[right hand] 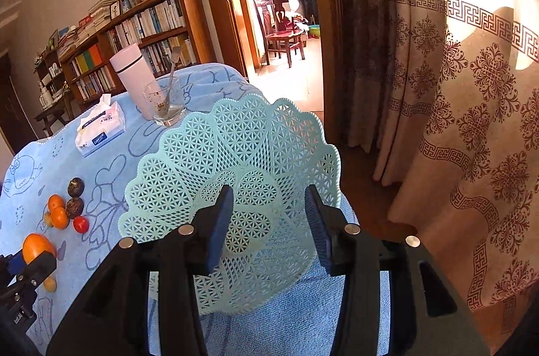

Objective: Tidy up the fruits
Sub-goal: 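Carry both fruits to the green basket and open both tools to drop them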

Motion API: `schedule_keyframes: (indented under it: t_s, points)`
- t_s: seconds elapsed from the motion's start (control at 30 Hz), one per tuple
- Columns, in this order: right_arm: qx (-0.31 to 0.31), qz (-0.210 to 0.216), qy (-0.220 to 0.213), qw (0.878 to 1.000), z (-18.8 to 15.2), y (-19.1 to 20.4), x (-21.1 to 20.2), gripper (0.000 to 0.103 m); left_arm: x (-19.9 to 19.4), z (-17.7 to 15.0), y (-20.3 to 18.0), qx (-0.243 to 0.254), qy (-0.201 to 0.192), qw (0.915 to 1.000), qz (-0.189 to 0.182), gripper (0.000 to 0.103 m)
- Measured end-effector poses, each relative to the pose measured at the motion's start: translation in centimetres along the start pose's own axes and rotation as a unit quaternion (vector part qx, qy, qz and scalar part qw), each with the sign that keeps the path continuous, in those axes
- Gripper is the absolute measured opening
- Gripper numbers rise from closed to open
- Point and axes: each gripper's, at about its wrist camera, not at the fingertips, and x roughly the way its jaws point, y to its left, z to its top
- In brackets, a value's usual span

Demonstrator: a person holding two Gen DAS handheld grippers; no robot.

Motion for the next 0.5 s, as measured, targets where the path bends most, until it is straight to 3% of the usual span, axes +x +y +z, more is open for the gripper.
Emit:
schedule_keyframes:
  t_s: [0.1, 0.5]
  points:
    - [0.008, -0.003, -0.015, 1.0, 0.4, -0.6, -0.8, 0.057, 1.9, 1.0, -2.1, 0.006, 0.008, 0.9997, -0.023, 0.043]
    - [0.031, -0.025, -0.068, 0.997, 1.9, -2.5, -3.8, 0.066, 7.0, 3.1, -7.4, 0.033, 0.036, 0.9961, -0.073, 0.044]
